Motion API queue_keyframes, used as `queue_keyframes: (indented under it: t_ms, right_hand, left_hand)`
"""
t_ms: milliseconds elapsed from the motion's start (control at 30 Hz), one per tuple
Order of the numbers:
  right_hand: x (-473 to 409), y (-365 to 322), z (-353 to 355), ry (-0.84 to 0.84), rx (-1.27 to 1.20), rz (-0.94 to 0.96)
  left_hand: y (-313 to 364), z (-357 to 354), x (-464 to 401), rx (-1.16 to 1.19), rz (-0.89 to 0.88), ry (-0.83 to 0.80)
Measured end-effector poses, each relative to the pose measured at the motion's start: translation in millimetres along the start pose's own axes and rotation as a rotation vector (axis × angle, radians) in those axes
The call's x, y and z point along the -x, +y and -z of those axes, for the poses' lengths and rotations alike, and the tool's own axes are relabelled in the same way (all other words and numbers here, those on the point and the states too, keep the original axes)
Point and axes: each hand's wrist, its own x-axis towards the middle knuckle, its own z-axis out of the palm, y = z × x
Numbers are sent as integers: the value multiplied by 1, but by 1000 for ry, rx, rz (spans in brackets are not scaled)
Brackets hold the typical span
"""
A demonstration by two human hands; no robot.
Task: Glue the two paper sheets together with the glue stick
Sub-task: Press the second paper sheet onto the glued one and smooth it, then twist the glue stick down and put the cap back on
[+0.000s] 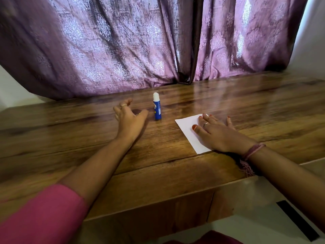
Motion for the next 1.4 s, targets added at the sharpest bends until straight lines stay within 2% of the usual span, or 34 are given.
queue_keyframes:
  t_ms: [200, 267, 367, 433, 567, 733, 967, 1233, 1400]
  right_hand:
    - [-16, -4, 41, 120, -284, 179]
    - [-31, -7, 54, 44, -426, 214]
    - [-57, -15, 62, -103, -791, 209]
    - [-74, -22, 59, -150, -900, 209]
    - [-98, -37, 49, -169, -780, 294]
    - [-107, -47, 30, -241, -778, 355]
    - [-110, -52, 20, -111, -741, 361]
    - [-101, -63, 17, -38, -815, 301]
    - [-77, -65, 30, -13, -983, 293]
  left_hand:
    - [-12, 8, -17, 141, 35, 76]
    - [-17, 9, -22, 166, 42, 99]
    - [-23, 10, -26, 206, 56, 133]
    - [-25, 11, -27, 227, 69, 141]
    - [-28, 9, -30, 286, 106, 119]
    - [-32, 6, -34, 332, 134, 112]
    - [-29, 5, -31, 347, 96, 120]
    - [-25, 5, -25, 202, -27, 121]
    - [-18, 9, -23, 249, -123, 113]
